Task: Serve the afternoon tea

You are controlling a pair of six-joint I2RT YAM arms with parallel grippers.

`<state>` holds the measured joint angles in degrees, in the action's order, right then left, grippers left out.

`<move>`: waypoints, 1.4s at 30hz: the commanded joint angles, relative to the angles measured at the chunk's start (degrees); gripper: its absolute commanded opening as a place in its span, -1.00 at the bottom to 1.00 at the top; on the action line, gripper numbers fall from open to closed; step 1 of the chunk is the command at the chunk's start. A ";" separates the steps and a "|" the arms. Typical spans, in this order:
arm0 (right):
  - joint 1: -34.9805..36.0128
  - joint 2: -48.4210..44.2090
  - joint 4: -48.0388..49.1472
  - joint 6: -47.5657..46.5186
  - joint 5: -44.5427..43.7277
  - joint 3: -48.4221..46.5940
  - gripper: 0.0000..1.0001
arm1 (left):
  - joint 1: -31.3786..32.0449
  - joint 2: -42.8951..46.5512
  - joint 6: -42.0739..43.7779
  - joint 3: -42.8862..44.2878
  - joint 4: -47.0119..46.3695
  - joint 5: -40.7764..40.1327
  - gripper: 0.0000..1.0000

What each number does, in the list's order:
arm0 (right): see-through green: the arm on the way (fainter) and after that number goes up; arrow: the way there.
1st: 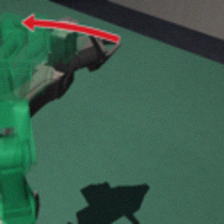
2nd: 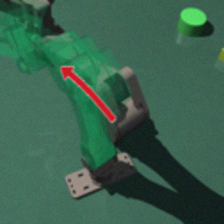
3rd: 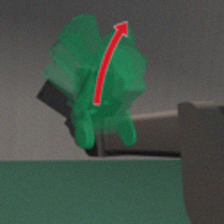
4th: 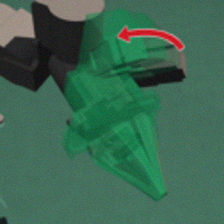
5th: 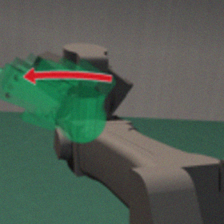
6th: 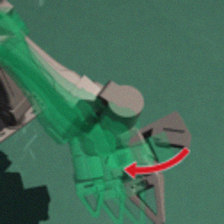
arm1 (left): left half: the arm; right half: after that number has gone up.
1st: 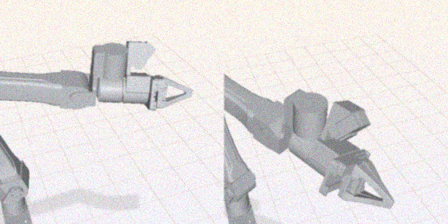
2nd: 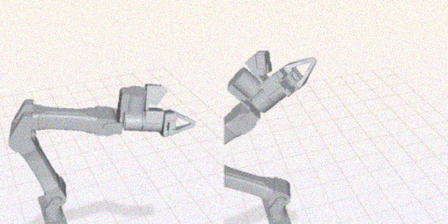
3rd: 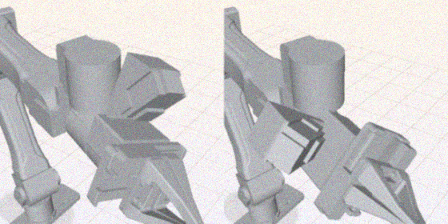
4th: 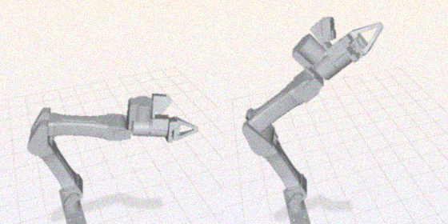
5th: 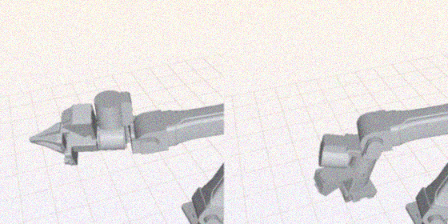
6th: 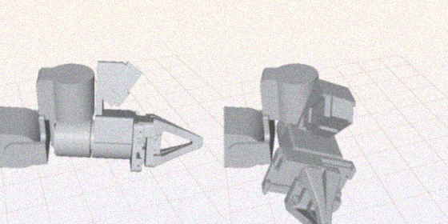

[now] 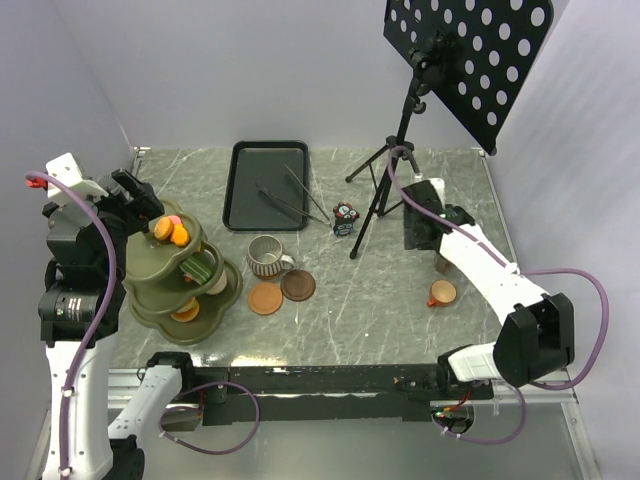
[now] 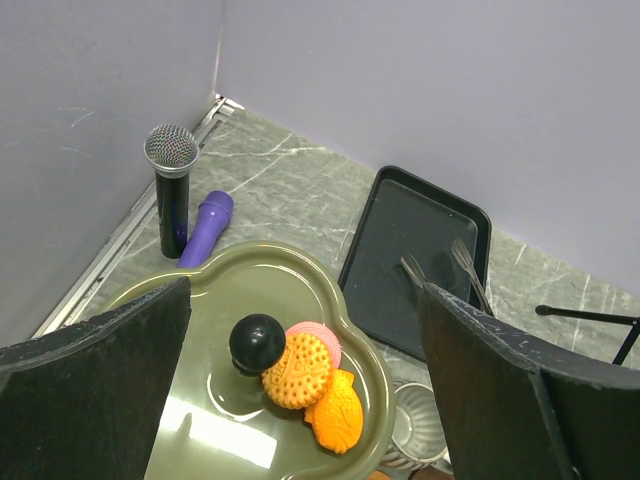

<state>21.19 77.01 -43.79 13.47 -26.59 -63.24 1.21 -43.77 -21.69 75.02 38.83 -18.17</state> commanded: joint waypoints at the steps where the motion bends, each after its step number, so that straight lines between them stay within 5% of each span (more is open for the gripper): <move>1: -5.45 -0.82 0.28 0.94 -3.30 1.45 0.33 | 0.02 0.26 0.69 1.18 -1.12 -0.63 0.99; 18: -11.17 11.93 10.30 -0.12 2.95 1.63 -0.03 | 0.02 0.88 2.09 2.58 -1.39 -3.27 0.99; 22: -11.17 13.51 10.65 0.32 2.42 1.37 -0.29 | 0.02 0.70 2.18 2.76 -1.12 -2.92 0.99; 25: -11.08 13.52 10.39 0.41 2.16 1.72 -1.00 | -0.07 0.79 2.27 2.67 -1.21 -3.01 0.99; 33: -8.02 4.39 6.62 0.50 1.98 3.04 -1.00 | -0.07 1.14 1.74 1.35 -1.74 -2.66 0.99; 42: 9.28 -4.85 5.20 0.15 9.43 2.16 -1.00 | 0.02 1.67 1.04 -0.23 -2.79 -1.78 0.99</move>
<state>24.32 75.83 -38.72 13.52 -21.58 -59.68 1.21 -42.83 -20.49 75.35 38.44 -20.45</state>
